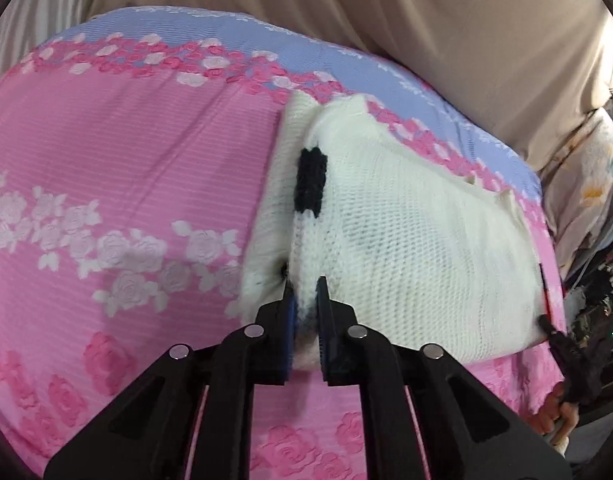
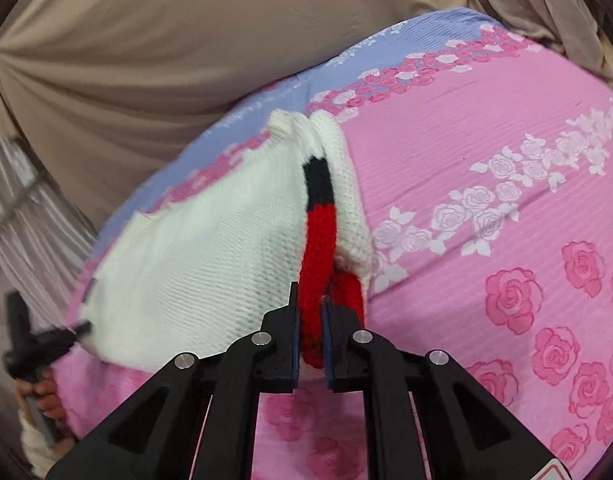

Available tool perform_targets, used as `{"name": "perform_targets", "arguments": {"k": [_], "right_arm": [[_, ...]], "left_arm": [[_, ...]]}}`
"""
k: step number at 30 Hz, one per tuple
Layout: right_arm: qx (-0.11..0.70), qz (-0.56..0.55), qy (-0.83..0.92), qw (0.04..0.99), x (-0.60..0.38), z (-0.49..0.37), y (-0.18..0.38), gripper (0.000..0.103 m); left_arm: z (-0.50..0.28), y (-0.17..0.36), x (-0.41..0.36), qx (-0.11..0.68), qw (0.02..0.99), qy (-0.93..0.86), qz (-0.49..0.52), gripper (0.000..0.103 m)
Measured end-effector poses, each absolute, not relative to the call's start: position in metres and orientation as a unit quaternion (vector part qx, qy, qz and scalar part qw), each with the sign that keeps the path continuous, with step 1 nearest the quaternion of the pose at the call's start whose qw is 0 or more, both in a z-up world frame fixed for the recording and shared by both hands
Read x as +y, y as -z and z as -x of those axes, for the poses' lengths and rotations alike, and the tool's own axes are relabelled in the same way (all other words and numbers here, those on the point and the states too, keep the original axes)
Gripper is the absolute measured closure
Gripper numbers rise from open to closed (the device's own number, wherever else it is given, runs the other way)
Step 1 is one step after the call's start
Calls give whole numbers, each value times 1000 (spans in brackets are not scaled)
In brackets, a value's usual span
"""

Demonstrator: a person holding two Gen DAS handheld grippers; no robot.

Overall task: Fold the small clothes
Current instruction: 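Grasp the folded sweater edge with both grippers and fold it over again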

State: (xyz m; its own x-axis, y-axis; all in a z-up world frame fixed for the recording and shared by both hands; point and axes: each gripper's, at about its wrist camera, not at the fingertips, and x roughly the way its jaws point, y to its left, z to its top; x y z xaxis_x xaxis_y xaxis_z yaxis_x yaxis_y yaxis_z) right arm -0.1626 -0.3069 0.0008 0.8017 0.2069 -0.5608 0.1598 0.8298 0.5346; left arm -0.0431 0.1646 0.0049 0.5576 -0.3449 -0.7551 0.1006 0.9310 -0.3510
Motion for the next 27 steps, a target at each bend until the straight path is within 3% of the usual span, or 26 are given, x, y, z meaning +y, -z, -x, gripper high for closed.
{"name": "perform_targets", "arguments": {"k": [5,9,11,14,15,16,18,19,22,27], "right_arm": [[313,-280,10,907,-318,203,-14,95],[382,-243,52,890,-312,204,23,95],[379,-254,47,888,-315,206,26,95],[354,-244,63,901,-322,202,-2,81],[335,-236,65,910,-325,199,-18,78],[315,-230,64,919,-328,192,-34,65],[284,-216,57,932,-330,174,-58,44],[276,-208,47,937,-328,162,-65,42],[282,-185,27,941,-317,106,-73,40],[358,-169,34,918,-298,23,-43,40]], "left_arm": [[67,0,189,472,866,115,116,95],[79,25,194,503,849,111,119,95],[82,19,194,498,852,115,118,94],[82,-8,198,471,864,114,135,88],[79,-25,198,444,878,120,136,78],[76,-41,196,420,889,127,132,61],[63,-65,185,376,910,134,114,39],[53,-73,177,360,917,138,103,32],[7,-76,144,349,921,161,69,28],[-75,-33,109,414,895,154,54,29]]}}
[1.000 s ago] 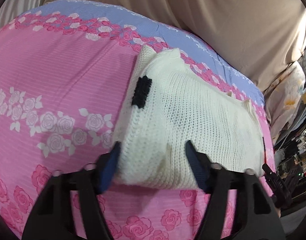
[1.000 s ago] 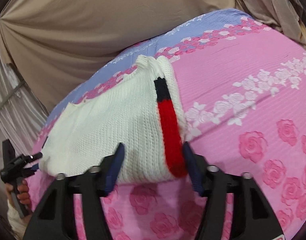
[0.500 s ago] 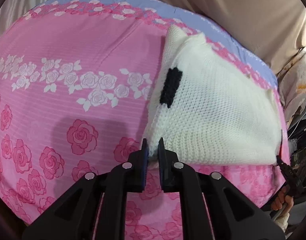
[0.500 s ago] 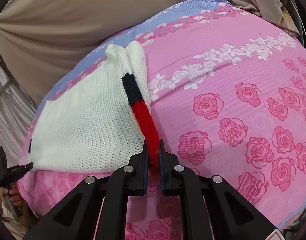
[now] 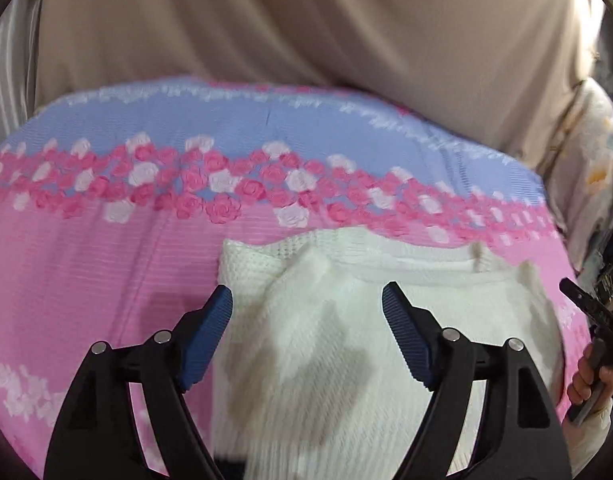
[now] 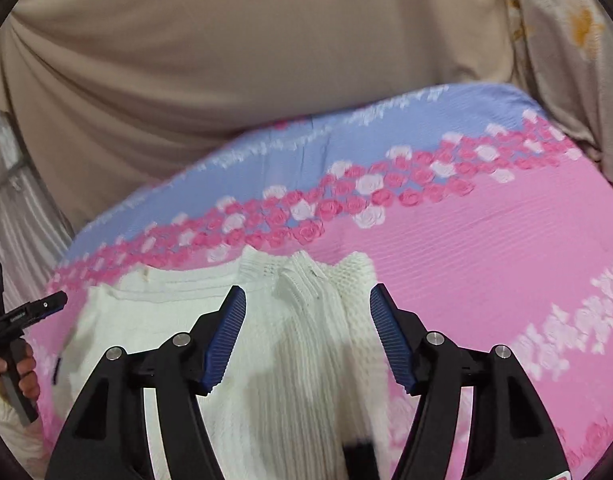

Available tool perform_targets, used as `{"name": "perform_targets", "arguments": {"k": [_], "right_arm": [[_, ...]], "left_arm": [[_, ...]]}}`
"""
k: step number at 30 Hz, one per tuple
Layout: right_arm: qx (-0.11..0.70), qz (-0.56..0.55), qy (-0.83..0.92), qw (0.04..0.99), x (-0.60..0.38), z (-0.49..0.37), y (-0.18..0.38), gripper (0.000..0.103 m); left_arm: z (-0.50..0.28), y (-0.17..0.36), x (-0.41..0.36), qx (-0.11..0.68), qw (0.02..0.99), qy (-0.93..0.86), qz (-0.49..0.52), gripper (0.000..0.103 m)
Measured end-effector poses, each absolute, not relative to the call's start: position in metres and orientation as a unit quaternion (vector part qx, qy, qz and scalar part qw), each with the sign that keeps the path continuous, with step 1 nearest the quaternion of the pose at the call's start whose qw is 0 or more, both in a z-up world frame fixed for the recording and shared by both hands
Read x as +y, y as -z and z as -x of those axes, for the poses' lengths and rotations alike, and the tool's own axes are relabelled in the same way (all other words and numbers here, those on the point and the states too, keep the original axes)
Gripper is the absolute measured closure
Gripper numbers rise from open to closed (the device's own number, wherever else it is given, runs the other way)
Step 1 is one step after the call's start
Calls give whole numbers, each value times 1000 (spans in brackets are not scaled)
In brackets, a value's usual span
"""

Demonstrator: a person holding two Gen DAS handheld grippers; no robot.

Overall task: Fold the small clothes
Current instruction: 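Grasp the folded sweater edge with both grippers and fold it over again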

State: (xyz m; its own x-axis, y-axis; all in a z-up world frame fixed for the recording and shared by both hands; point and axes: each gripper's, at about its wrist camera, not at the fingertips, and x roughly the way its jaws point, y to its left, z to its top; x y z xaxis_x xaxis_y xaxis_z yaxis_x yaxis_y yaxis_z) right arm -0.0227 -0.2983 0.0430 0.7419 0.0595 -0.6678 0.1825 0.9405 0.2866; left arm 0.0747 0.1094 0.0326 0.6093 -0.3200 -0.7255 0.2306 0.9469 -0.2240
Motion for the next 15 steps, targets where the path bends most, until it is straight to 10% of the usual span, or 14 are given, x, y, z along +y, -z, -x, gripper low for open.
{"name": "perform_targets", "arguments": {"k": [3,4,5,15], "right_arm": [[393,-157,46,905,-291,-3,-23,44],[397,-153,47,904,-291,-5,-19,74],[404,-153,38,901,-289,-8,-18,94],[258,-201,27,945,-316,16,-80,96]], "left_arm": [[-100,-7,102,452,878,149,53,63],[-105,-1,100,462,873,149,49,94],[-107,1,99,468,869,155,50,97],[-111,-56,117,382,908,155,70,98]]}}
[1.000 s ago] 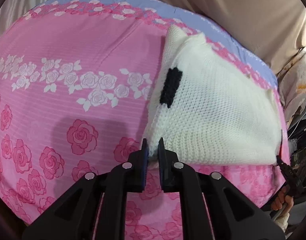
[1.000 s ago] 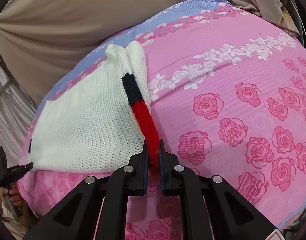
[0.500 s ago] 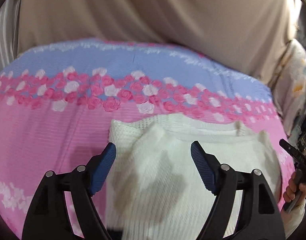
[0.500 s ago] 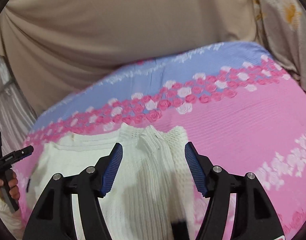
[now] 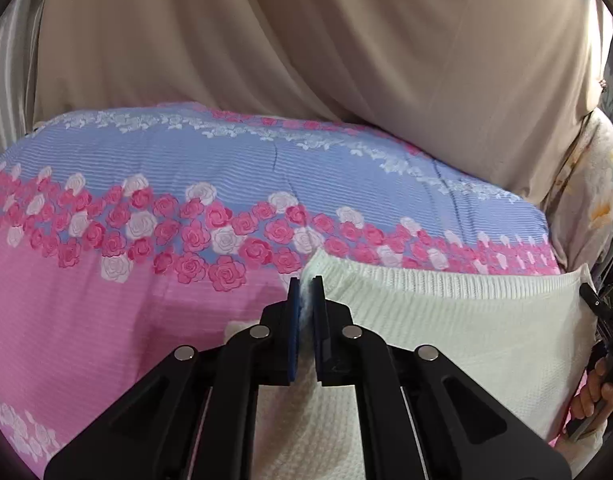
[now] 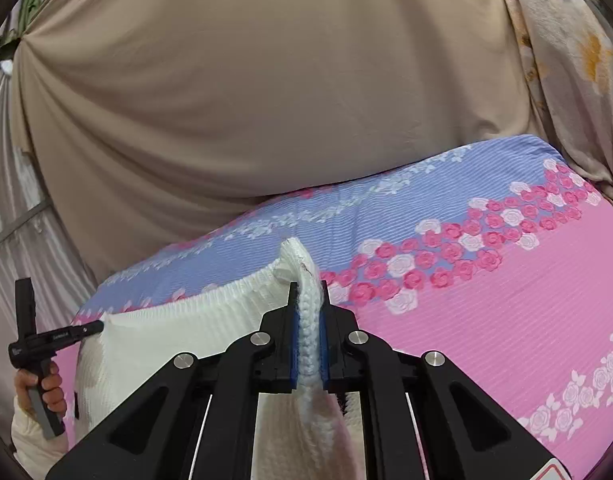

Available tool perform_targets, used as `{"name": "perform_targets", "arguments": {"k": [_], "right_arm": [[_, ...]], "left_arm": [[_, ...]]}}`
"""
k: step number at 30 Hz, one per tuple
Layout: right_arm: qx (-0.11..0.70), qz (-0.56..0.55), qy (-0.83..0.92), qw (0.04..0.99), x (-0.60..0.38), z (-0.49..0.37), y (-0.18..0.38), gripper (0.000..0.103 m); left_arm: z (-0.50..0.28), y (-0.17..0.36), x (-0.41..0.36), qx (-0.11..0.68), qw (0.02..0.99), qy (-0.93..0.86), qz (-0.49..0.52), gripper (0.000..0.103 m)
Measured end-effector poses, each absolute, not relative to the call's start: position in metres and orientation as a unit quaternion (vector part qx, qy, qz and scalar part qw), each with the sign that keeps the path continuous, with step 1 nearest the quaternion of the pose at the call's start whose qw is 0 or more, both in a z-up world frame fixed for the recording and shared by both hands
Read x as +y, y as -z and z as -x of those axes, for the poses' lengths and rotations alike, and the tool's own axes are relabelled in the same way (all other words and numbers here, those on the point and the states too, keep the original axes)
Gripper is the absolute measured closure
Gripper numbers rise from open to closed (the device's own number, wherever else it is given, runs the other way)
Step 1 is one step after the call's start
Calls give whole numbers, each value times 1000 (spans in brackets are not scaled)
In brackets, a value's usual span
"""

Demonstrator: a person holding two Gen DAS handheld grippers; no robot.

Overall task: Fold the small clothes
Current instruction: 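Release the folded sweater and smooth it flat with both grippers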

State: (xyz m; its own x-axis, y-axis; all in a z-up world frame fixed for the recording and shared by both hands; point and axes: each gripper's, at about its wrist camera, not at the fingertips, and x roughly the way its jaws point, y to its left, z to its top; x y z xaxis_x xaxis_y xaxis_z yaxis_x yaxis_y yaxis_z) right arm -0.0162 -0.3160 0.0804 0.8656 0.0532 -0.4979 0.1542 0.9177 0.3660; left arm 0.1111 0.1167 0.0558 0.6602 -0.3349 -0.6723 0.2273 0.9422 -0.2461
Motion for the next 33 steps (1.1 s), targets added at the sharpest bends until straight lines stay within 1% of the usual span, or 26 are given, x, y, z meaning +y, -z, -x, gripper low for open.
{"name": "perform_targets", "arguments": {"k": [3,5,6,8,9,10,11,12,13,14,16,18,21,22,23,24,26,27,29,30,31,32,33], "right_arm": [[336,-207,66,916,-330,-15,-28,97],[371,-224,70,899,-340,-24,-4,97],[375,-234,64,895,-344,-26,-2,98],[392,-232,59,888,-346,-31,-2,97],[394,-226,68,888,-343,-31,-5,97],[386,-226,80,891,-340,-27,-12,93],[368,-223,98,897,-335,-17,-22,93],[338,-207,116,911,-324,-2,-38,80],[315,-191,119,922,-312,11,-50,78],[300,-178,105,931,-296,24,-61,78],[298,-153,36,941,-250,41,-74,78],[324,-122,-52,937,-196,50,-70,78],[369,-86,-144,914,-129,58,-47,79],[380,-75,-157,909,-117,61,-37,83],[391,-66,-155,905,-113,64,-28,85],[401,-59,-147,902,-113,66,-20,86],[416,-60,-114,900,-138,79,-8,91],[420,-69,-102,899,-153,87,-5,94],[428,-88,-41,898,-198,112,1,96],[429,-101,-3,897,-226,128,4,96],[429,-121,22,895,-251,144,6,99],[427,-147,37,891,-273,159,8,103],[424,-177,45,887,-292,172,10,103]], "left_arm": [[-136,-12,110,430,892,129,49,98],[-144,11,110,447,886,117,45,99],[-143,13,112,435,891,119,47,99],[-142,11,113,437,890,116,56,99],[-142,11,110,437,891,114,45,97],[-140,9,107,434,894,109,34,95],[-135,4,106,429,897,106,31,95],[-125,-4,106,418,902,101,29,95],[-108,-18,105,397,913,95,22,92],[-97,-28,105,381,920,93,14,87],[-54,-56,90,334,935,119,-3,68],[-20,-69,66,324,930,172,-13,63],[14,-54,25,355,903,239,-39,63],[19,-46,18,367,897,243,-46,62],[23,-36,14,379,892,240,-55,63],[24,-25,14,393,888,231,-61,63],[23,-6,31,422,881,205,-56,63],[25,3,47,436,880,181,-51,63],[29,12,87,447,882,143,-43,64],[35,13,103,447,883,138,-34,76],[39,14,116,452,881,137,-26,81],[43,16,128,464,876,130,-15,82],[48,19,139,473,872,126,-1,83]]}}
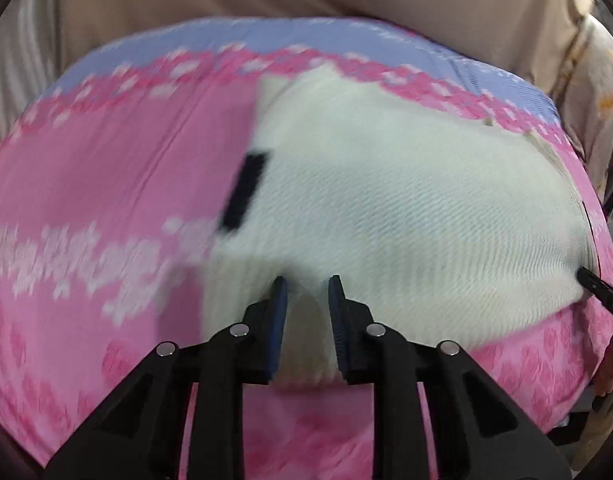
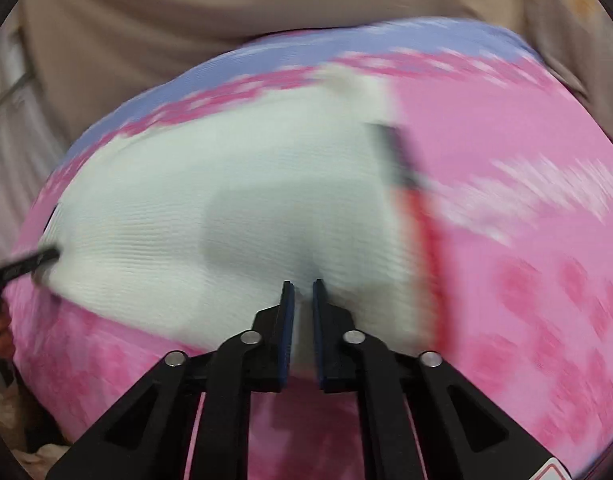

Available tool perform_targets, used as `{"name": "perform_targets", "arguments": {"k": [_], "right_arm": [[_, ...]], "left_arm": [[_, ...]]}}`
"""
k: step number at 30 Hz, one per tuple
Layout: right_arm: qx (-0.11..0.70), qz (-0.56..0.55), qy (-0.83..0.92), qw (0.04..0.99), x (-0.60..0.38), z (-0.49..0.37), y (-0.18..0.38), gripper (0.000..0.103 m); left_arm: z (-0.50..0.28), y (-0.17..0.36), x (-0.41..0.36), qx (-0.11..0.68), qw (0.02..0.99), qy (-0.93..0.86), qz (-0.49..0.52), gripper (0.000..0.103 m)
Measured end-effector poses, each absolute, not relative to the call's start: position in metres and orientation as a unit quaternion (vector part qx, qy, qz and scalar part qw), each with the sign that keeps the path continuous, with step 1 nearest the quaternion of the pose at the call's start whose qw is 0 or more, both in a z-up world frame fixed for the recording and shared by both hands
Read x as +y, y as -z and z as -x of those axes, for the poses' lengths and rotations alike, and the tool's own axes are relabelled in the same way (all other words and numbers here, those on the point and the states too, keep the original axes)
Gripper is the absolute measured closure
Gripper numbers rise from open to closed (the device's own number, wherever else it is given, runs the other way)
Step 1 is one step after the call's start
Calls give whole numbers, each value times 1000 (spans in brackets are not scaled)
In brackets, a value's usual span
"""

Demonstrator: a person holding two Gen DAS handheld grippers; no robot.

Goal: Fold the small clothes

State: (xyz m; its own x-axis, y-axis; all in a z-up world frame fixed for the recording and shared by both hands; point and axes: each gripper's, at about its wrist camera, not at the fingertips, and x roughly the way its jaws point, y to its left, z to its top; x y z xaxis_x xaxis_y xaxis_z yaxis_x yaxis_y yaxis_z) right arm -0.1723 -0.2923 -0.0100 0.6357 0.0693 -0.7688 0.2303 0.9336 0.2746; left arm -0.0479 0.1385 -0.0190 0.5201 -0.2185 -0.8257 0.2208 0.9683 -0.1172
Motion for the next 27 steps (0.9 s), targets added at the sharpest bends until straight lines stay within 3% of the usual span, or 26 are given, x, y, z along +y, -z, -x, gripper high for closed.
{"name": "perform_targets", "arguments": {"k": [4,6,8,13,17,18,20,22,23,24,25,26,27], "right_arm": [[410,-182,74,891,-300,184,-4,102],[381,-169,56,908,-284,170,-27,87],[358,-160,10,920,-265,146,-48,87],[357,-109,-69,925,-202,59,-59,83],[413,-83,-36,906,-216,4,-23,84],[417,-89,-14,905,-233,2,-18,95],[415,-140,6,899,-281,2,-11,100],[399,-191,52,895,-332,17,-12,103],[390,-217,50,893,-345,25,-13,103],[379,-229,64,894,-355,35,-19,101],[370,-214,96,899,-357,40,-26,76],[355,-197,104,908,-355,43,-35,69],[349,-198,86,912,-353,42,-39,63]], "left_arm": [[61,14,141,471,875,112,10,84],[62,-4,129,453,882,129,22,84],[58,-27,110,421,893,157,17,83],[10,-46,52,382,907,178,-5,66],[-43,-12,38,425,894,142,-9,66],[-54,-3,46,433,893,124,-13,66],[-66,2,73,426,897,116,3,68],[-71,0,103,427,897,110,28,84],[-71,-1,114,429,895,113,45,86],[-71,-4,125,431,892,119,67,86],[-72,-7,131,430,891,122,77,85],[-72,-11,132,429,892,119,81,84],[-75,-18,129,422,895,118,77,74]]}}
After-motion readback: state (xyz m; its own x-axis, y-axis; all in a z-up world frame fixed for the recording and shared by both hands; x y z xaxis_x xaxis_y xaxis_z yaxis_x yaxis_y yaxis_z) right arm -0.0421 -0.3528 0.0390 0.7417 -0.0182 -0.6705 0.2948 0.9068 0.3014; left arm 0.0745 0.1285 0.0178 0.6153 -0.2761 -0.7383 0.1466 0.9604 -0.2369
